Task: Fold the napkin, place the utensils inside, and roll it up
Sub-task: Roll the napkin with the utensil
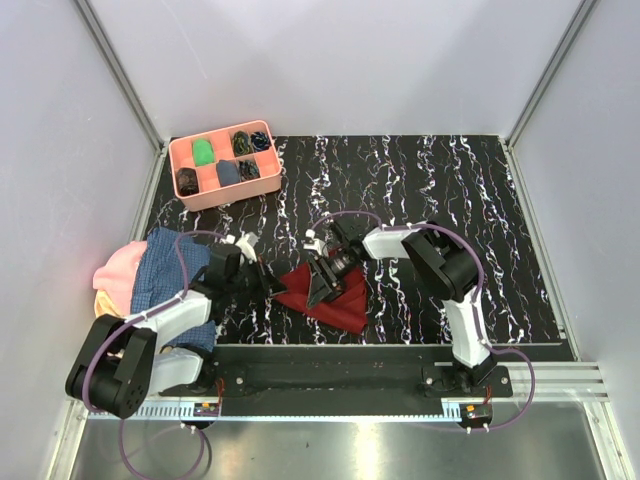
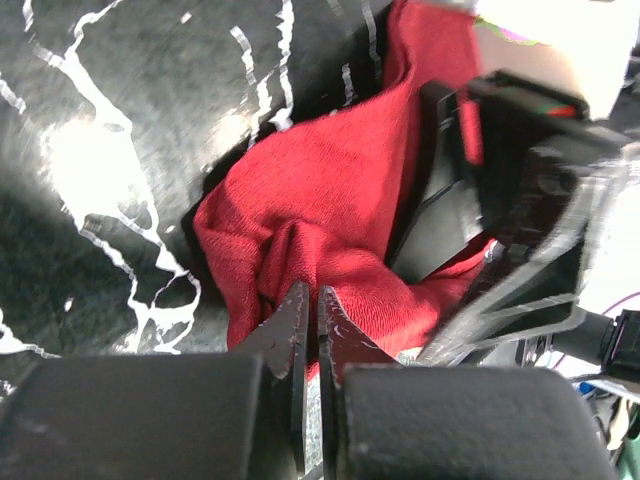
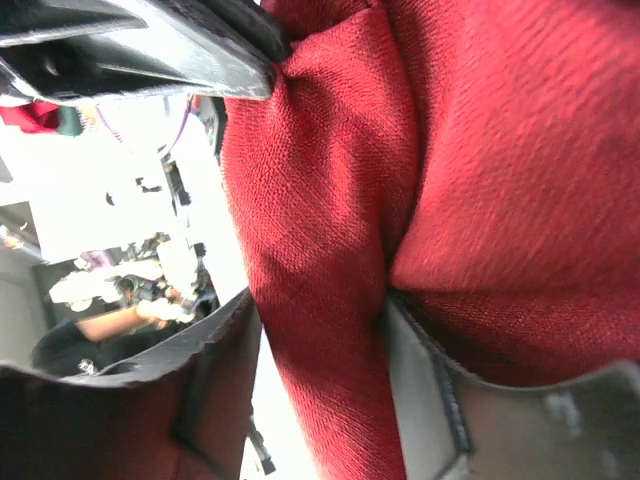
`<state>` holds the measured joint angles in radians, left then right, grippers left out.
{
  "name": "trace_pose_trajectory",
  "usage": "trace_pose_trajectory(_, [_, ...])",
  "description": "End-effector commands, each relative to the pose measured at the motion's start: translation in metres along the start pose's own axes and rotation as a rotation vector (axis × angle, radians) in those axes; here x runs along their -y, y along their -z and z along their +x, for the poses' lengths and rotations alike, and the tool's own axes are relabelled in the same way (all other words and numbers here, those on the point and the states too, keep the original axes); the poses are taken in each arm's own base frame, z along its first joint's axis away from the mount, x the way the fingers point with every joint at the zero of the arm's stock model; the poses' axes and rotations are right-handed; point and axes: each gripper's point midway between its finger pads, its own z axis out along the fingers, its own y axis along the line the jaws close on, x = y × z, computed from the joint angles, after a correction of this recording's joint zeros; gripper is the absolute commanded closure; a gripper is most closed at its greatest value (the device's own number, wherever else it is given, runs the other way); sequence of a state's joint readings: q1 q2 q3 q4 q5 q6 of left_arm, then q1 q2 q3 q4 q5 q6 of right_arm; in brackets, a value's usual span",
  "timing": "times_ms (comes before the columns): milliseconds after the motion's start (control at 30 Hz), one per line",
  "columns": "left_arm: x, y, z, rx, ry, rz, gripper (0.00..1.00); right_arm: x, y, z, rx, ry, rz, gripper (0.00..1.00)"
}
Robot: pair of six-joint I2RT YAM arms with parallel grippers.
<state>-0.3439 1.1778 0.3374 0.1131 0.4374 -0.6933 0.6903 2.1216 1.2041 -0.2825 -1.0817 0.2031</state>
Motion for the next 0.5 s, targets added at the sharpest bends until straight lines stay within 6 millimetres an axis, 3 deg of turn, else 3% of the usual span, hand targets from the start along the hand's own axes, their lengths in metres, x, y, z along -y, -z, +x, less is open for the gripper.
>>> trace_pose_trajectory(0, [-0.017, 0.001, 0.005, 0.001, 0.065, -0.092, 1.00, -0.007, 0.020, -0.023, 0.096, 0.084, 0.102, 0.37])
trace_pose_trajectory(133, [-0.028, 0.002, 0.002, 0.019, 0.085, -0.166, 1.00, -0.033, 0.042, -0.038, 0.185, 0.199, 0.169, 0.28])
trace_pose_trajectory(267, [-0.031, 0.004, 0.002, 0.015, 0.112, -0.195, 1.00, -0.035, 0.065, -0.043, 0.284, 0.307, 0.329, 0.23])
trace_pose_trajectory(367, [-0.028, 0.002, -0.001, 0.011, 0.122, -0.195, 1.00, -0.036, 0.072, -0.035, 0.317, 0.377, 0.422, 0.22])
trace_pose_trajectory(467, [-0.028, 0.000, -0.004, 0.005, 0.125, -0.211, 1.00, -0.037, 0.066, -0.021, 0.310, 0.438, 0.509, 0.23])
